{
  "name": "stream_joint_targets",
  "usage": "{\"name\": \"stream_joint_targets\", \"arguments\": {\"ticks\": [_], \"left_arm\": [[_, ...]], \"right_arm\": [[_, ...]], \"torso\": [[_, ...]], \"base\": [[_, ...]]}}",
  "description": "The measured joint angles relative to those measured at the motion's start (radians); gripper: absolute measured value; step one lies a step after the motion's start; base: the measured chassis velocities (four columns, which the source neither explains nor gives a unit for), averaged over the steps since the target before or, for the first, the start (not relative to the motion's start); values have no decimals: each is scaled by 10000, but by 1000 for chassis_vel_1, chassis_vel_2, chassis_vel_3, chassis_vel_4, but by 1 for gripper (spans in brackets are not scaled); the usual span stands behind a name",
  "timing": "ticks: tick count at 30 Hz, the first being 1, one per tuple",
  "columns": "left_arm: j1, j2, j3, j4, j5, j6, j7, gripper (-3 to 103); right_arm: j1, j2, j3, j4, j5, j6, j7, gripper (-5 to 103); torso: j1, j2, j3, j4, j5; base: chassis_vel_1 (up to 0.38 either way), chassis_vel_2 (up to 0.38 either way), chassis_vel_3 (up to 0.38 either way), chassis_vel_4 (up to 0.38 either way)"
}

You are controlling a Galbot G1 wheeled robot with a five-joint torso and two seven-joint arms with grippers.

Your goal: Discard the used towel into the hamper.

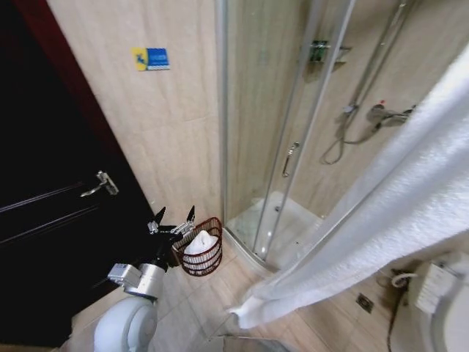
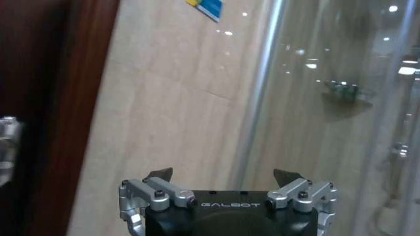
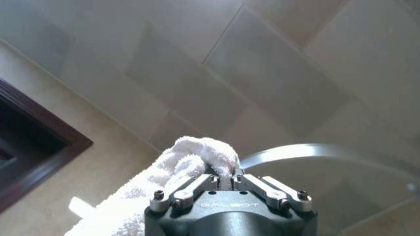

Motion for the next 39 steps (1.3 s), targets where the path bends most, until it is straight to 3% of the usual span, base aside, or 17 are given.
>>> {"name": "stream_joint_targets", "arguments": {"ticks": [22, 35, 39], "left_arm": [[0, 0, 0, 0, 0, 0, 0, 100], [1, 0, -1, 0, 0, 0, -1, 100], [0, 0, 0, 0, 0, 0, -1, 100]], "right_arm": [[136, -214, 598, -385, 166, 159, -41, 8], [1034, -330, -435, -664, -105, -190, 30, 8], [1111, -425, -684, -878, -69, -192, 7, 8]], "torso": [[-227, -495, -268, -1, 1], [-310, -680, -367, 4, -3], [-312, -680, -370, -5, 2]], "base": [[115, 120, 119, 127], [117, 111, 104, 114], [5, 18, 6, 0]]}}
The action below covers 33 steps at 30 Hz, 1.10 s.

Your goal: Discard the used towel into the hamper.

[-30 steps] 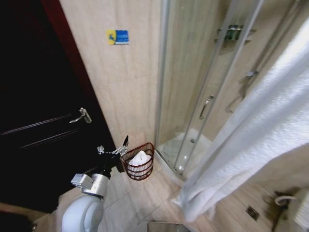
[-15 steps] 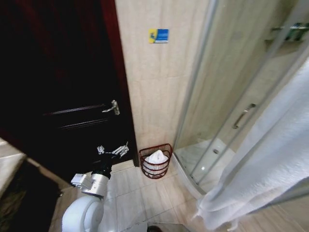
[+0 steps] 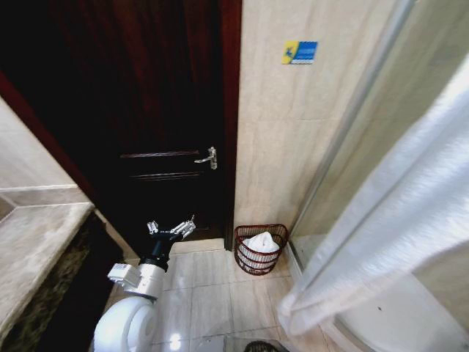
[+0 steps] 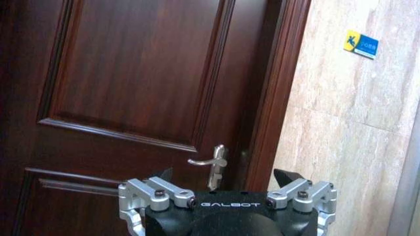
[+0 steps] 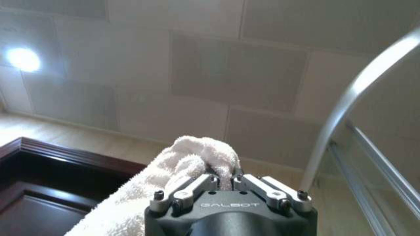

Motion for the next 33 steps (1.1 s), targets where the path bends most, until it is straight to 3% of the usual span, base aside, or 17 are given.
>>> {"name": "stream_joint_targets", "arguments": {"ticks": [10, 21, 33], "left_arm": [[0, -1, 0, 0, 0, 0, 0, 100], [0, -1, 0, 0, 0, 0, 0, 100], [1, -1, 1, 0, 0, 0, 0, 100]], "right_arm": [[1052, -373, -1172, -1092, 157, -17, -453, 8], [1307, -47, -1489, -955, 144, -137, -856, 8], [1343, -265, -1450, -821, 227, -101, -981, 8]], "torso": [[9, 20, 12, 4, -4], [15, 38, 20, 3, -2], [18, 46, 24, 3, -2]], "base": [[0, 0, 0, 0], [0, 0, 0, 0], [-109, 94, 94, -94]]}}
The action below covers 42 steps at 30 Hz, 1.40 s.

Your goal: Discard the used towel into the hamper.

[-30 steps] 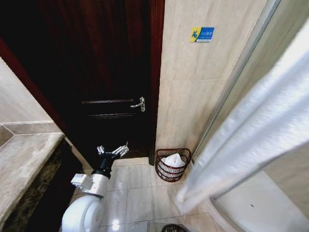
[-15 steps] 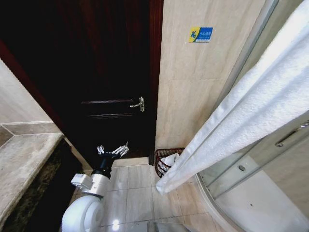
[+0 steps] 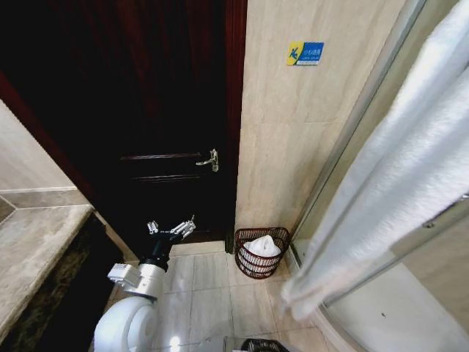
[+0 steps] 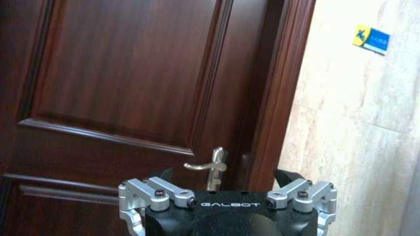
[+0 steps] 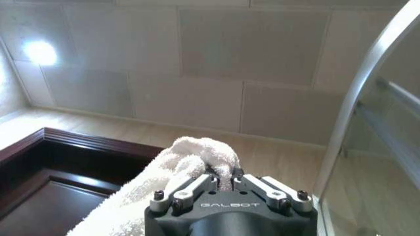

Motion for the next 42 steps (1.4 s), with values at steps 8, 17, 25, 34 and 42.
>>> {"name": "stream_joint_targets", "arguments": {"ticks": [8, 17, 25, 34, 42], "left_arm": [[-2, 0, 0, 0, 0, 0, 0, 100], [-1, 0, 0, 0, 0, 0, 0, 100], [2, 1, -1, 0, 0, 0, 0, 100], [-1, 0, 0, 0, 0, 0, 0, 100], [-1, 0, 0, 0, 0, 0, 0, 100]], "right_arm": [[451, -464, 137, -373, 262, 157, 26, 8], [1972, -1491, -183, -1333, 1183, 288, -113, 8], [2404, -1939, -589, -1757, 1936, 448, -391, 8], [2300, -1455, -549, -1392, 1499, 401, -392, 8], [1913, -1283, -167, -1337, 1264, 374, -432, 8]], "torso": [[19, 0, 8, 3, -8], [1, 7, 3, -3, -3], [-4, 14, 1, -1, -1], [-4, -9, -4, 0, 2], [-77, -139, -80, -3, -1]], "base": [[-224, 221, 210, -221], [-86, 66, 24, -12], [32, -18, -23, 31], [0, 0, 0, 0], [34, 23, 29, 31]]}}
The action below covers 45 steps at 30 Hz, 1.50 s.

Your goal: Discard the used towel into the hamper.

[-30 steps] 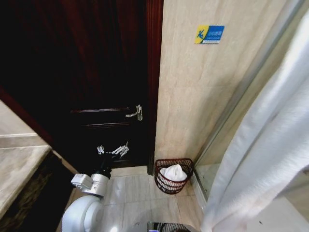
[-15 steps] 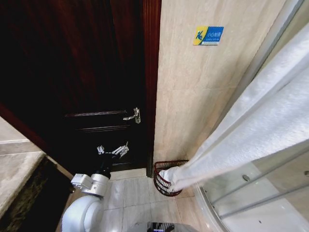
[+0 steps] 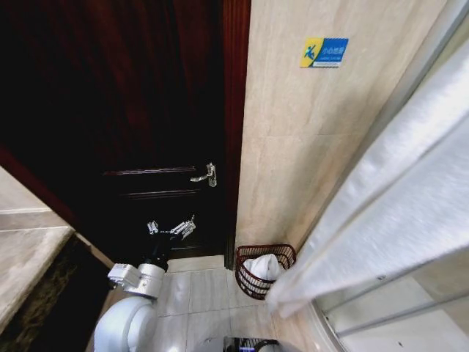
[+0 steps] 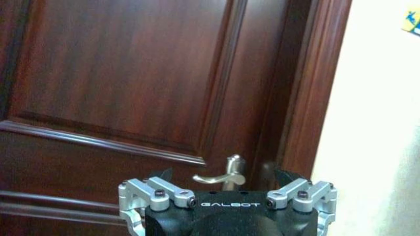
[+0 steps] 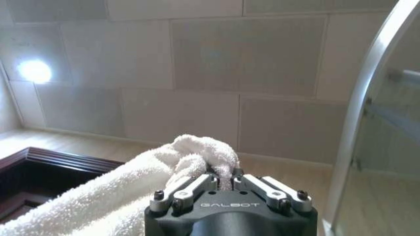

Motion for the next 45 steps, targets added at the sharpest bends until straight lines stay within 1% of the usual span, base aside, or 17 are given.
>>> {"name": "stream_joint_targets", "arguments": {"ticks": [11, 12, 13, 16, 31, 36, 39, 45], "left_arm": [[0, 0, 0, 0, 0, 0, 0, 100], [0, 0, 0, 0, 0, 0, 0, 100], [0, 0, 0, 0, 0, 0, 0, 100], [0, 0, 0, 0, 0, 0, 0, 100], [0, 0, 0, 0, 0, 0, 0, 100], [0, -1, 0, 0, 0, 0, 0, 100], [0, 0, 0, 0, 0, 0, 0, 100], [0, 1, -1, 0, 0, 0, 0, 100]], "right_arm": [[-18, 73, 193, 71, -128, 2, -26, 8], [-20, 73, 215, 71, -132, 2, -23, 8], [-20, 73, 237, 66, -154, 2, -20, 8], [-20, 90, 246, 71, -178, 2, 4, 8], [-36, 248, 128, 104, -421, -25, -2, 8], [-137, 396, 70, 48, -476, -10, -42, 8], [-143, 557, -52, 8, -512, 40, -115, 8], [-129, 808, -179, 106, -503, -18, -128, 8]], "torso": [[-54, -134, -70, 7, -1], [-57, -136, -73, 6, -1], [-58, -136, -74, 1, 1], [-59, -135, -74, -2, 1], [-52, -126, -68, 1, -1], [-51, -123, -66, 0, 5], [-50, -118, -65, 1, -3], [-47, -118, -63, 3, -2]], "base": [[80, 74, 89, 70], [37, 54, 35, 40], [0, 0, 0, 0], [0, 0, 0, 0], [49, 50, -43, -51], [62, 47, -59, -47], [73, 71, -71, -60], [28, 36, -18, -24]]}}
